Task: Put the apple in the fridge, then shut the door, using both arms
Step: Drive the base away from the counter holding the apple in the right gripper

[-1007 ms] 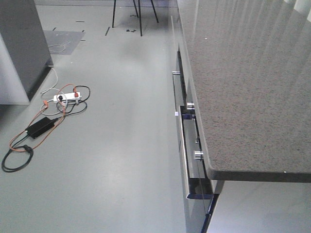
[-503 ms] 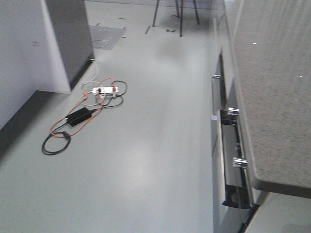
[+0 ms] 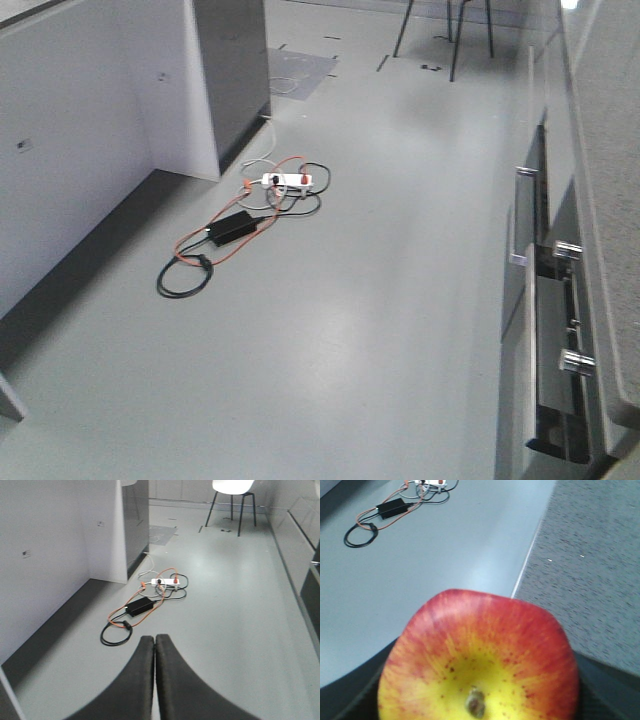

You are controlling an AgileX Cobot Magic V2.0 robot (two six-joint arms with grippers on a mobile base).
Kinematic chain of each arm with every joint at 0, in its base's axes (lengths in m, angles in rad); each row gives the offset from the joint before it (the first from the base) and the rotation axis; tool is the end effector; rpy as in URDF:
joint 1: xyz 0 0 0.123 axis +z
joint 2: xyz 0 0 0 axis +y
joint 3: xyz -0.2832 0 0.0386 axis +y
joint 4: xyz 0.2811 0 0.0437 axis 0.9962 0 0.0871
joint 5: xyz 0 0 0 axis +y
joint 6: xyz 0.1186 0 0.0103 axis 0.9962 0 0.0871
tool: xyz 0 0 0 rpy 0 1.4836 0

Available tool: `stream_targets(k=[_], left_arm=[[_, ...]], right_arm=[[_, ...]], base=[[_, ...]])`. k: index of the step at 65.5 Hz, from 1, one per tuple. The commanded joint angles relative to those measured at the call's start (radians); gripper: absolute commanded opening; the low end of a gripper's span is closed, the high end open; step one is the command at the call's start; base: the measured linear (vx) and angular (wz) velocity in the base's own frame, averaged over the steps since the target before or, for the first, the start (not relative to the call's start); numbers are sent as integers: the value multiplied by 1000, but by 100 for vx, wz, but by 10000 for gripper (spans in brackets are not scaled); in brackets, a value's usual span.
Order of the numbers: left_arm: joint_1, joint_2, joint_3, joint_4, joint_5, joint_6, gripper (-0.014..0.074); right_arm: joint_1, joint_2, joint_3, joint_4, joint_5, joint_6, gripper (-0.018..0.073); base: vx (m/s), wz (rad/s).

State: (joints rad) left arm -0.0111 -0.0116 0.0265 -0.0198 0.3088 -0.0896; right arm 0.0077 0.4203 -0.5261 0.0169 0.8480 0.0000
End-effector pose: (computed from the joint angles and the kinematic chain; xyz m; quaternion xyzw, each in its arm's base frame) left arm 0.1138 -0.0020 0.1699 -0.0364 0.7847 -0.0393 0.6175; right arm 0.1265 0.0025 0.2744 -0.0012 0.8970 0.0099 0.4420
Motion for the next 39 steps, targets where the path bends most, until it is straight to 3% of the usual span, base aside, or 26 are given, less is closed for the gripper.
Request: stream_targets(k=[1, 39], left_arm=[[-2, -14, 19, -6, -65, -2, -6], [-2, -14, 19, -6, -65, -2, -6]], right_arm=[[-3, 6, -28, -8, -68, 0, 99], [-3, 6, -28, -8, -68, 0, 99]], base=[[-1, 31], [0, 41]])
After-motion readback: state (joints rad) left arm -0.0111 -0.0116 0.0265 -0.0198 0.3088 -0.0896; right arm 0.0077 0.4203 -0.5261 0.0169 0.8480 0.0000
